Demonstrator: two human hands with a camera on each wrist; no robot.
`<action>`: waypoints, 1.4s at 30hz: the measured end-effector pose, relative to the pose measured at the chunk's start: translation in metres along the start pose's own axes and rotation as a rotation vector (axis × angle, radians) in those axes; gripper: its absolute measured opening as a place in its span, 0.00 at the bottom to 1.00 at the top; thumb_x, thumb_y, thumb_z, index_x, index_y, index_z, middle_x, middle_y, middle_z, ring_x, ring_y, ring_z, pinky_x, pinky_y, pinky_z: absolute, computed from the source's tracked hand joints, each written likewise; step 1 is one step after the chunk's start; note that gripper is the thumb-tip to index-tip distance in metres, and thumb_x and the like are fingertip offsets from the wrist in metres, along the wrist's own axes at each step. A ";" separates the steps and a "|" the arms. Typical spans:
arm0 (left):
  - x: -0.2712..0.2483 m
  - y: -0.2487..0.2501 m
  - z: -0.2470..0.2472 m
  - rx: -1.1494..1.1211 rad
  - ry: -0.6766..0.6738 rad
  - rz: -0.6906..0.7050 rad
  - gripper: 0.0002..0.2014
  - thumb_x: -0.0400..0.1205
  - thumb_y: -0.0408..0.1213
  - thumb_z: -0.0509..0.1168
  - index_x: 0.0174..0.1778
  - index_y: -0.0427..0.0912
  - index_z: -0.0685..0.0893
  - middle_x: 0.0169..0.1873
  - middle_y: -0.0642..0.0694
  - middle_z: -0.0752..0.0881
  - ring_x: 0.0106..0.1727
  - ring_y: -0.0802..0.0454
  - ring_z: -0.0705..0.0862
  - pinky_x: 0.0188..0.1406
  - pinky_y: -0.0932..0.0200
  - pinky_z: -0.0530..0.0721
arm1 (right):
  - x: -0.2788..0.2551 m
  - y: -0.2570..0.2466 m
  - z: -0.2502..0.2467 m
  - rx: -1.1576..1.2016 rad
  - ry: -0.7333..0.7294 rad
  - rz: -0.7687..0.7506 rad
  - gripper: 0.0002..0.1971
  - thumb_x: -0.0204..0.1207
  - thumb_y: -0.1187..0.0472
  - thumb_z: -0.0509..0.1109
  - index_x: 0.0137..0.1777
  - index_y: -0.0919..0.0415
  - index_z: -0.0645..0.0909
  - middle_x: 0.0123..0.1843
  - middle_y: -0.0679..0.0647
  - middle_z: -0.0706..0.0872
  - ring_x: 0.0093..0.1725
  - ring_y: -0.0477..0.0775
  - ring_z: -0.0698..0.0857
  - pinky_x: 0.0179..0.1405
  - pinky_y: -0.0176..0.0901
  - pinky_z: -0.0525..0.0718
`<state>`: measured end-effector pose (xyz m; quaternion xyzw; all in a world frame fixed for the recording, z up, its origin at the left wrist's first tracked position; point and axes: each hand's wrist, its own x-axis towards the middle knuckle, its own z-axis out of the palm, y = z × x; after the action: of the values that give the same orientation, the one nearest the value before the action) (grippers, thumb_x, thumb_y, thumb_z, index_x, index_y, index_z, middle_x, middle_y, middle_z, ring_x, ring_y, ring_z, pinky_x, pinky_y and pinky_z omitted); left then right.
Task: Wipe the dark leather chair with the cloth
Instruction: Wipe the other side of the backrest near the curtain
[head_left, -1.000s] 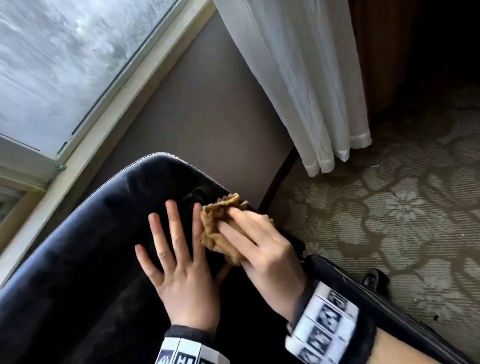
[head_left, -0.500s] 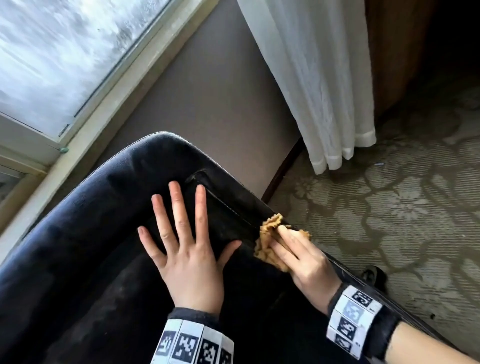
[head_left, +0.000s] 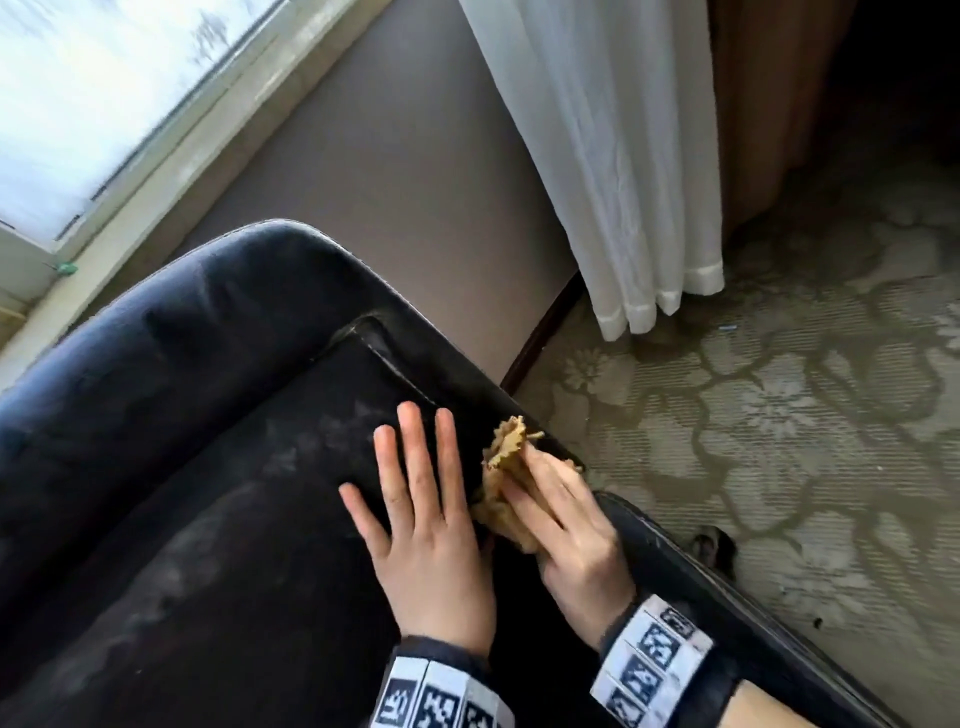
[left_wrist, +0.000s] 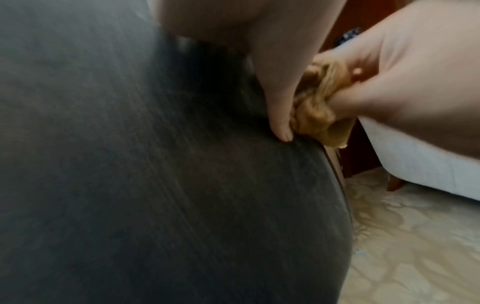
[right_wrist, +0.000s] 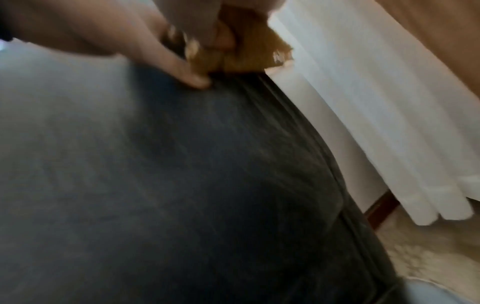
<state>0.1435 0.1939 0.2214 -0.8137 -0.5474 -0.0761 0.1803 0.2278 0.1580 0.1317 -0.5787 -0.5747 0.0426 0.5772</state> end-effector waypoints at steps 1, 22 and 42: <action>0.001 0.000 0.002 0.004 0.028 -0.003 0.51 0.69 0.29 0.70 0.81 0.45 0.43 0.81 0.47 0.36 0.82 0.47 0.39 0.78 0.39 0.34 | -0.001 0.004 0.005 -0.001 -0.003 -0.006 0.16 0.86 0.68 0.50 0.64 0.65 0.78 0.69 0.68 0.78 0.68 0.63 0.77 0.69 0.55 0.77; 0.002 -0.001 0.010 -0.051 0.019 -0.050 0.61 0.63 0.45 0.80 0.81 0.48 0.40 0.80 0.51 0.33 0.81 0.50 0.34 0.77 0.41 0.29 | -0.032 0.106 0.004 0.342 -0.266 1.237 0.24 0.71 0.85 0.59 0.66 0.74 0.77 0.56 0.57 0.82 0.55 0.46 0.76 0.34 0.07 0.69; 0.001 -0.001 0.007 -0.079 0.006 -0.082 0.61 0.62 0.45 0.80 0.81 0.48 0.42 0.80 0.52 0.34 0.81 0.50 0.35 0.77 0.42 0.31 | -0.014 0.106 0.026 0.846 -0.077 1.534 0.19 0.77 0.75 0.64 0.67 0.70 0.77 0.67 0.65 0.81 0.63 0.57 0.83 0.68 0.45 0.77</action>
<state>0.1426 0.1980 0.2154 -0.7967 -0.5765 -0.1071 0.1464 0.2697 0.1983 0.0389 -0.5411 0.0177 0.6481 0.5356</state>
